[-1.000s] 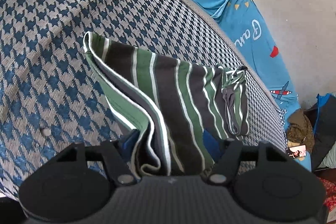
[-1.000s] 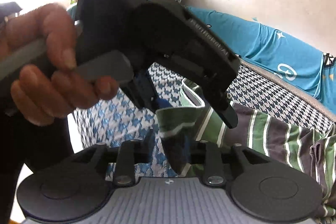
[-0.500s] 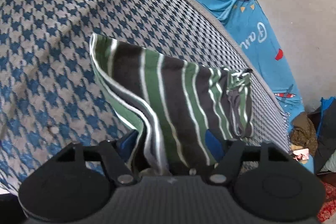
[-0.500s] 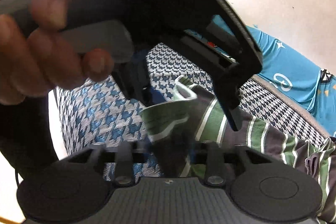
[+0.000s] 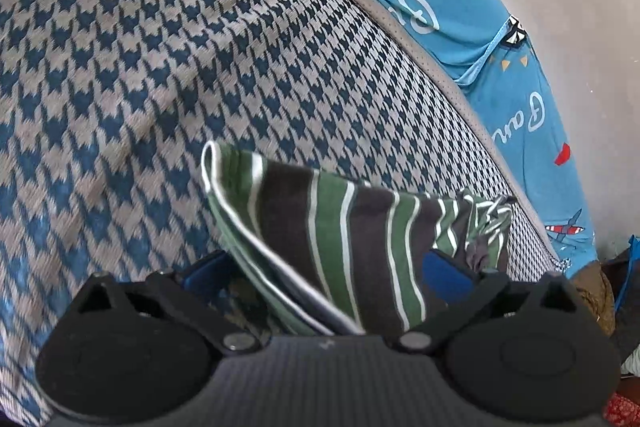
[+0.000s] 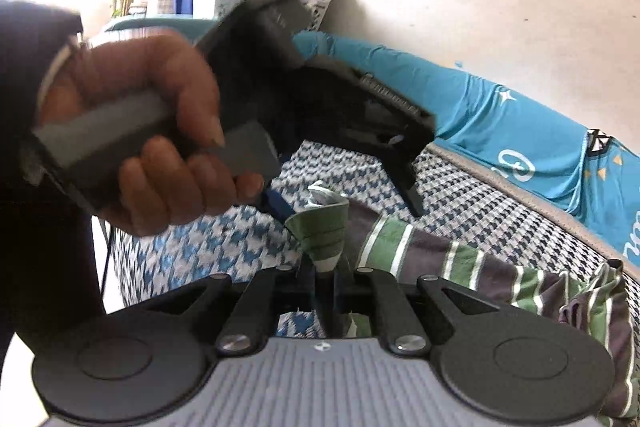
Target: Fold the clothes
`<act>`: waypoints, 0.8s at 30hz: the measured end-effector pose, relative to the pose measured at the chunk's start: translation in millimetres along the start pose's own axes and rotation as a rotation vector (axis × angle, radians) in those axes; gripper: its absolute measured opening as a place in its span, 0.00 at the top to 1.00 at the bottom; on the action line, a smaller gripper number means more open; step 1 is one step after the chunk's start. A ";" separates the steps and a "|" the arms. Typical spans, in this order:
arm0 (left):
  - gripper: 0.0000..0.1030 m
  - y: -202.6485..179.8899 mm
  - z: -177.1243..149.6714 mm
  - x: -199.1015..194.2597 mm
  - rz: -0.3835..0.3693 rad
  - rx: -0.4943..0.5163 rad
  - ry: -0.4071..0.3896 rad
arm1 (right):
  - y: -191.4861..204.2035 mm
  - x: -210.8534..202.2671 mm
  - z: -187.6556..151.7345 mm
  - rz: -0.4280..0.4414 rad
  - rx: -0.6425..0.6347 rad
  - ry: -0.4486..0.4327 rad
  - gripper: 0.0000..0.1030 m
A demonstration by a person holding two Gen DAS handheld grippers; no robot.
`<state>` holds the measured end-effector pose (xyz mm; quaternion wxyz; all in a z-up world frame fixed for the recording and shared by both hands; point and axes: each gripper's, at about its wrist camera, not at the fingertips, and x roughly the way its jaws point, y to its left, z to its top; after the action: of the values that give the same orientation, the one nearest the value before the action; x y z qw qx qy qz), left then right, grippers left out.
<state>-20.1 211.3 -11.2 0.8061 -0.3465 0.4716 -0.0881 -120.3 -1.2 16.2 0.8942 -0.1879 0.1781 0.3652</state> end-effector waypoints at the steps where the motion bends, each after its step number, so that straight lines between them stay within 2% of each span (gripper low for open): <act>1: 0.00 0.6 1.9 0.6 -0.001 0.001 -0.004 | -1.6 -2.8 2.3 -0.001 0.011 -0.006 0.93; 4: 0.02 -0.2 7.6 4.5 0.001 0.004 -0.019 | -4.6 -10.8 6.8 -0.002 0.035 -0.017 0.93; 7: 0.18 -1.5 10.8 4.9 0.037 0.012 -0.052 | -3.0 -15.0 6.3 -0.003 0.041 -0.015 0.93; 8: 0.30 -1.9 11.5 5.0 0.053 0.016 -0.062 | -3.1 -14.7 6.2 -0.003 0.038 -0.013 0.93; 9: 0.46 -2.3 12.1 5.5 0.066 0.019 -0.070 | -3.5 -13.7 6.0 -0.004 0.035 -0.012 0.93; 10: 0.54 -2.8 12.7 6.0 0.080 0.022 -0.077 | -3.8 -12.6 5.8 -0.006 0.031 -0.011 0.93; 12: 0.79 -0.9 12.9 6.8 0.087 0.009 -0.087 | -5.0 -11.3 5.5 -0.010 0.028 -0.009 0.93; 13: 0.83 1.5 12.7 7.0 0.079 -0.009 -0.088 | -5.8 -11.0 5.4 -0.013 0.030 -0.009 0.93; 15: 0.89 4.5 10.9 8.1 0.069 -0.032 -0.089 | -7.4 -12.5 5.3 -0.022 0.031 -0.009 0.93; 18: 0.90 -1.3 5.3 4.5 0.050 -0.028 -0.120 | -12.1 -15.2 4.7 -0.036 0.036 -0.010 0.93; 24: 0.90 -49.5 3.6 -2.0 -0.010 0.067 -0.215 | -25.6 -32.2 5.2 -0.101 0.033 -0.042 0.93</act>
<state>-9.1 177.0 23.1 0.8628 -0.3291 0.3774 -0.0700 -122.5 -34.6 40.7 0.9181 -0.1743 0.1554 0.3203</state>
